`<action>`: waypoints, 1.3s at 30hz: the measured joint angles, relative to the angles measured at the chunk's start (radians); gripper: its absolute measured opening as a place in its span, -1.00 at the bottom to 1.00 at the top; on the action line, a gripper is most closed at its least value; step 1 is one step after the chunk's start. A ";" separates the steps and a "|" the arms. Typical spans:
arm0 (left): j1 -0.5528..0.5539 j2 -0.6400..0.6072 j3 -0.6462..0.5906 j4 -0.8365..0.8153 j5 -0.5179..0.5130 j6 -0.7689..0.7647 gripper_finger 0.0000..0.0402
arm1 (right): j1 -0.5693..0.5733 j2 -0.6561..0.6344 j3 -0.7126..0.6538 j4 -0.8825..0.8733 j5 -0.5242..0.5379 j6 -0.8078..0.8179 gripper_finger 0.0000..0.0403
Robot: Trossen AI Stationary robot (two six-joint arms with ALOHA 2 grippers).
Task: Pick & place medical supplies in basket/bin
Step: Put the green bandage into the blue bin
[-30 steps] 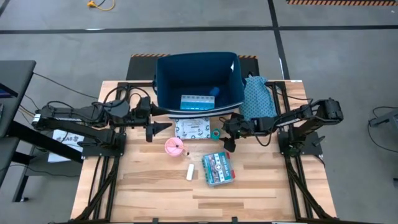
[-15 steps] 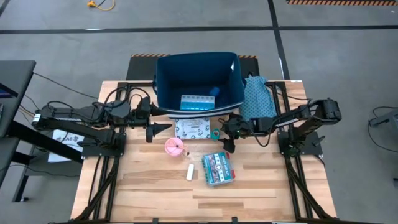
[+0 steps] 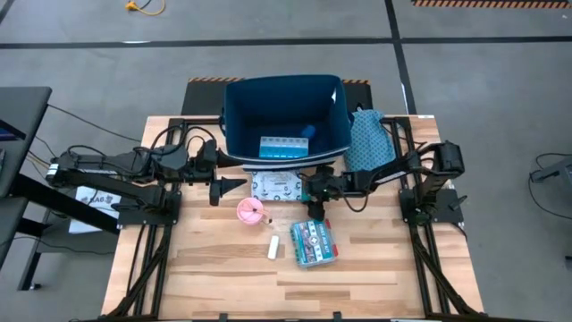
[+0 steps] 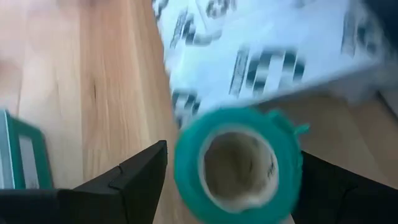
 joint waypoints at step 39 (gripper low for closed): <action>0.000 0.000 0.000 -0.019 -0.001 -0.008 0.45 | 0.016 -0.349 0.063 -0.342 -0.026 0.078 -0.17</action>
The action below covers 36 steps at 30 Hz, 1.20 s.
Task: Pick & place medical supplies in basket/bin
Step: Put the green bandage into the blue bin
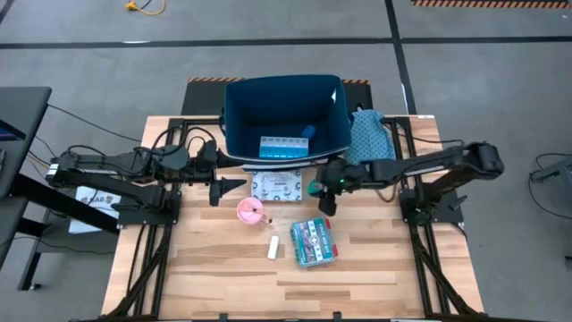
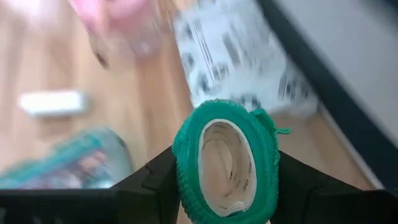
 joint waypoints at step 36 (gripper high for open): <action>0.000 -0.001 0.000 0.004 0.016 -0.007 0.45 | -0.213 0.054 0.828 0.018 0.092 -0.400 -0.14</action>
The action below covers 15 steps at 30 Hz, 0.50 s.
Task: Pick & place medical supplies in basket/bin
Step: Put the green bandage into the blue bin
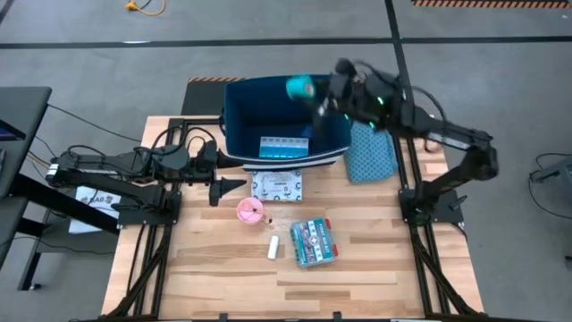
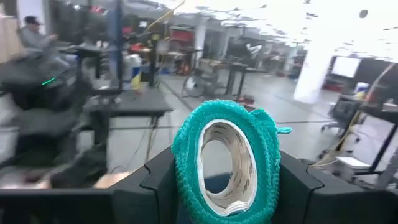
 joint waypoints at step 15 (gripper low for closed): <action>0.035 -0.065 0.001 -0.011 -0.072 0.149 0.45 | -0.191 0.611 0.664 -0.501 -0.274 0.031 -0.14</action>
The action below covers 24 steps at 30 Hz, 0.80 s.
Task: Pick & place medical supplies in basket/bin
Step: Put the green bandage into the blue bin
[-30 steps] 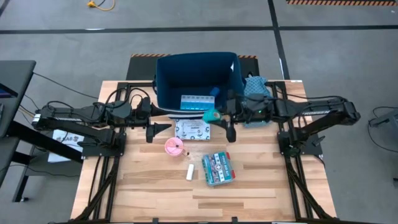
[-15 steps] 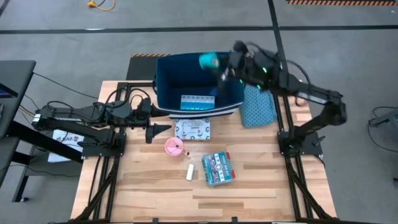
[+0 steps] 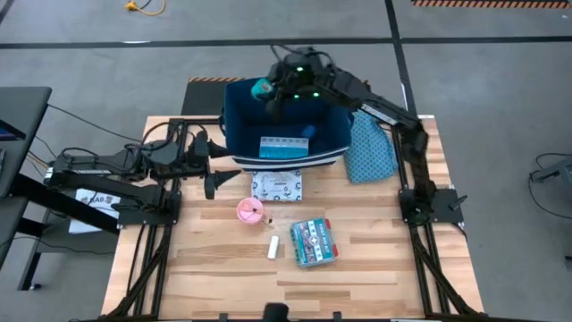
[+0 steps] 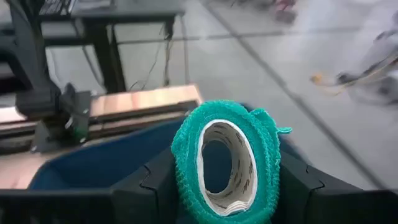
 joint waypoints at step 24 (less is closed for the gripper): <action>0.026 -0.009 0.000 0.008 0.076 -0.054 0.45 | -0.010 0.293 0.035 -0.038 -0.049 0.048 -0.14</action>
